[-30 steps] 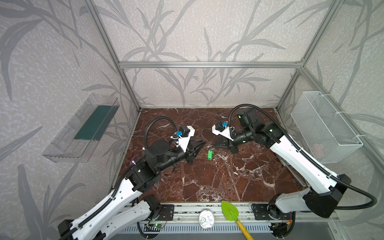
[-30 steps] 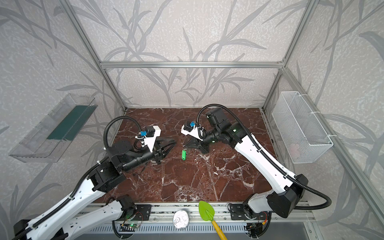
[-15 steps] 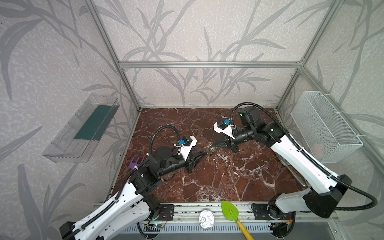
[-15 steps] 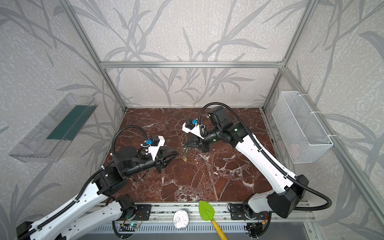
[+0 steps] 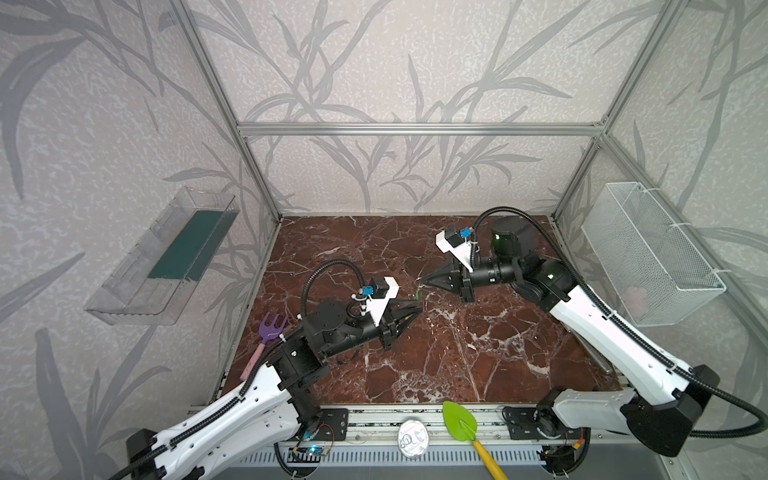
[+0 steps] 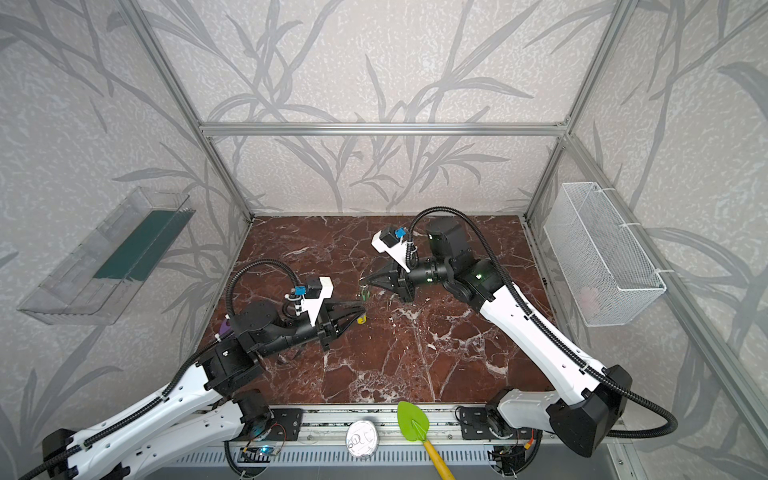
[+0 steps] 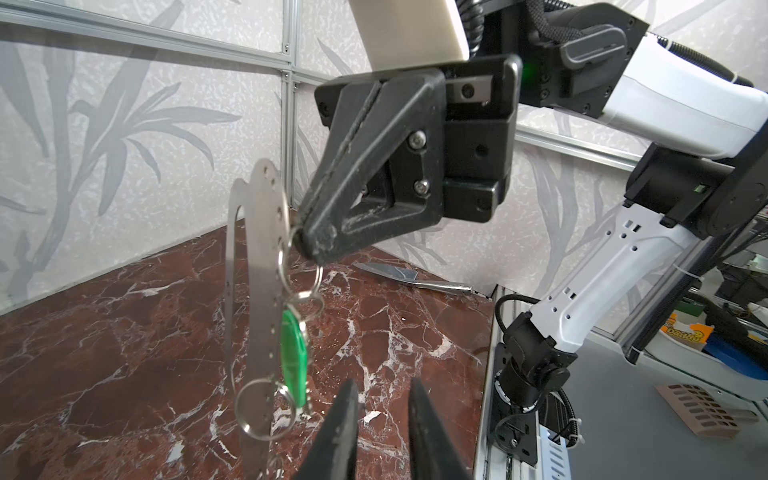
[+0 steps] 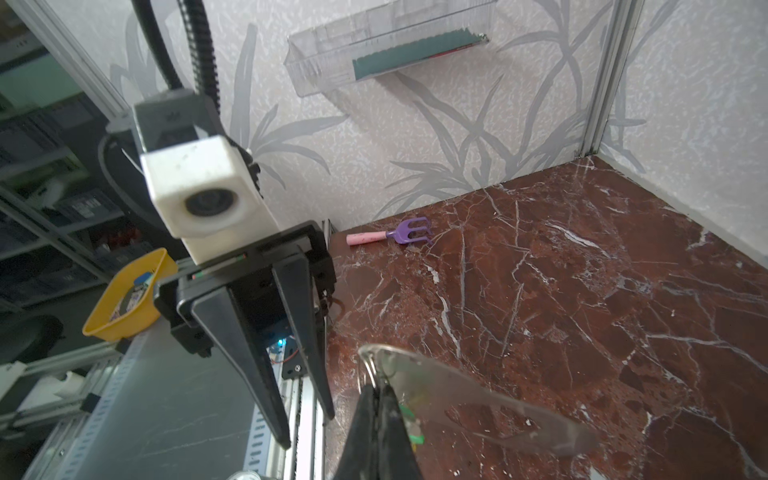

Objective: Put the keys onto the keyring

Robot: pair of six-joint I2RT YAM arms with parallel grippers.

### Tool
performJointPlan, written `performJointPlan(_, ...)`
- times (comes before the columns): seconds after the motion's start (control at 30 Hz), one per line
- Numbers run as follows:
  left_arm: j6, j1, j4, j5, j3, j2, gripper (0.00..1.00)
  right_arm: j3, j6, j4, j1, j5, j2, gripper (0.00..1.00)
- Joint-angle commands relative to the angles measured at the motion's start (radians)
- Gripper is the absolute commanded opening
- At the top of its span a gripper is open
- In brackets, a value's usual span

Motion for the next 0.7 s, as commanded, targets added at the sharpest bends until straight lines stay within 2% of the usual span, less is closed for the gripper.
performJointPlan(0.0, 0.074, -0.003, -0.041, -0.119, 0.044, -0.051, 0.2, -0.007, 0.217, 0.125, -0.013, -0.009, -0.017, 0.0)
performJointPlan(0.1, 0.133, -0.003, -0.084, -0.201, 0.044, -0.108, 0.19, -0.039, 0.406, 0.203, -0.044, -0.012, 0.003, 0.0)
performJointPlan(0.23, 0.236, -0.002, -0.064, -0.289, 0.001, -0.167, 0.2, -0.161, 0.782, 0.512, -0.098, -0.098, 0.037, 0.0)
performJointPlan(0.3, 0.29, -0.001, -0.026, -0.323, -0.027, -0.168, 0.21, -0.202, 0.918, 0.621, -0.109, -0.113, 0.055, 0.0)
performJointPlan(0.4, 0.372, -0.002, 0.042, -0.353, -0.061, -0.137, 0.2, -0.219, 0.997, 0.656, -0.109, -0.112, 0.071, 0.0)
performJointPlan(0.67, 0.622, 0.003, 0.224, -0.319, -0.119, -0.014, 0.12, -0.239, 1.143, 0.709, -0.108, -0.115, 0.076, 0.0)
